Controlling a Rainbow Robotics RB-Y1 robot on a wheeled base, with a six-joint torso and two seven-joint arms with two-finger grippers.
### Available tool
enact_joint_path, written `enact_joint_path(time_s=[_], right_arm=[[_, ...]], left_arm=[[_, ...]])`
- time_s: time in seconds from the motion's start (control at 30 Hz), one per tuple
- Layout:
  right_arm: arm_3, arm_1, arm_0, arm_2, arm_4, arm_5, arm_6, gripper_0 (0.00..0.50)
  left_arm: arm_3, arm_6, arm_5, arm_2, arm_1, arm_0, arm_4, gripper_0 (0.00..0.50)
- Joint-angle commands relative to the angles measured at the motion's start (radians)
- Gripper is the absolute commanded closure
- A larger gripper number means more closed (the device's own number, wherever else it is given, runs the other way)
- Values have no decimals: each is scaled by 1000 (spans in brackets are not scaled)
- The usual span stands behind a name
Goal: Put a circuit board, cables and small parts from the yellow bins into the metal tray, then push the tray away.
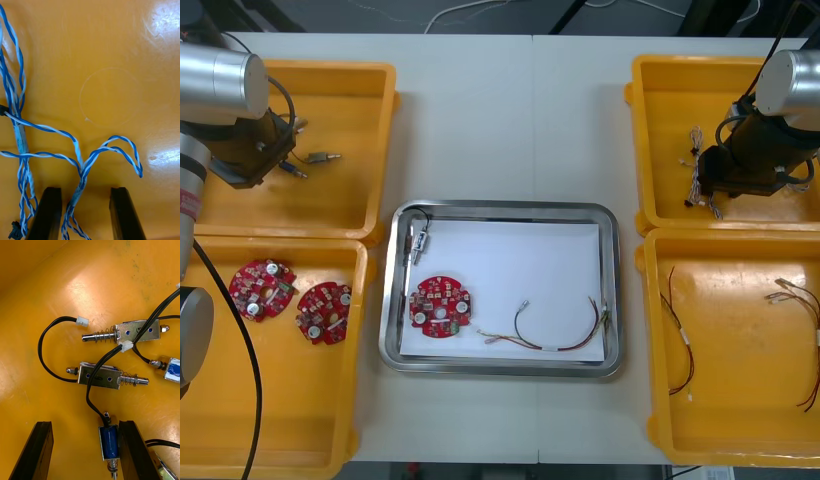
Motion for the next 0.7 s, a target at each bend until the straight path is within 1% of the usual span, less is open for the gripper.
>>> enact_joint_path(time_s=[0.03,0.07,0.2,0.33,0.7], right_arm=[[-6,2,-5,-20,9,7,-13,447],[-6,1,-5,-21,9,4,-11,500],[-8,-2,-6,-20,8,1,-2,500],[-41,-12,-6,-20,5,8,12,500],[-270,-56,-6,-23,3,131,47,500]], left_arm=[[-10,14,-10,-3,-20,-53,-9,0],[-10,13,-10,-6,-22,-53,-8,0],[-10,10,-10,-12,-26,-53,1,0],[-10,7,-10,-17,-31,-53,1,0],[-4,2,-10,-26,-34,-53,11,19]])
